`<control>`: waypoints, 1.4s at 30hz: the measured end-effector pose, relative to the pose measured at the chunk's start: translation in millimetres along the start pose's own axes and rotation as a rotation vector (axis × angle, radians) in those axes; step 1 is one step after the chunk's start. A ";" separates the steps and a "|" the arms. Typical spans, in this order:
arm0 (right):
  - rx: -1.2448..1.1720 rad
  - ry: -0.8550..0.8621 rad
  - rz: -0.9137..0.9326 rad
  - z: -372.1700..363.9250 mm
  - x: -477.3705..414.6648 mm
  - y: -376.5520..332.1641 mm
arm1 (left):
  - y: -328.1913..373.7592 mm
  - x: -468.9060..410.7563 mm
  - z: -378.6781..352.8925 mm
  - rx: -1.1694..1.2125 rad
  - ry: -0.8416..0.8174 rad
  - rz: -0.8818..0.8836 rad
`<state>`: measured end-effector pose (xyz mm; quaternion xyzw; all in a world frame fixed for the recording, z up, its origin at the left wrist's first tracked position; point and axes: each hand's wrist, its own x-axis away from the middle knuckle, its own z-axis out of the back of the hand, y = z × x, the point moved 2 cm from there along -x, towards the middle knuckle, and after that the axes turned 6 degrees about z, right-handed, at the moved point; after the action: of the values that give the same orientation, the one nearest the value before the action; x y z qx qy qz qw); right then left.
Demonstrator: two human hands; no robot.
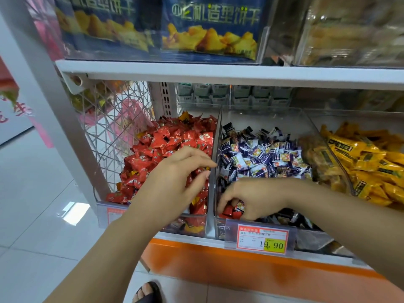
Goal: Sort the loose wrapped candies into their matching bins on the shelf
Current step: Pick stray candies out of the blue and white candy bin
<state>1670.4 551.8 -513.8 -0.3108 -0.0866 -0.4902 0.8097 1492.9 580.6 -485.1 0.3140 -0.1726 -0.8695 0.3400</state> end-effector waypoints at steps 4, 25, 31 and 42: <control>-0.074 0.021 0.008 1.5 -3.3 -4.0 | -2.3 -0.6 -0.2 -0.008 0.000 -0.007; -0.344 0.843 0.133 77.1 16.2 -52.4 | -0.9 -2.4 21.0 0.020 0.425 0.043; -0.316 0.857 0.025 64.2 64.6 -28.8 | 10.4 -2.2 16.3 0.013 0.278 -0.038; 0.052 0.948 -0.327 -4.2 157.9 10.7 | 78.2 -56.6 -85.3 -0.106 -0.671 -0.067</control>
<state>1758.4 436.1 -451.3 -0.0161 0.2311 -0.6956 0.6801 1619.6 557.3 -484.1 -0.0020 -0.2190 -0.9427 0.2515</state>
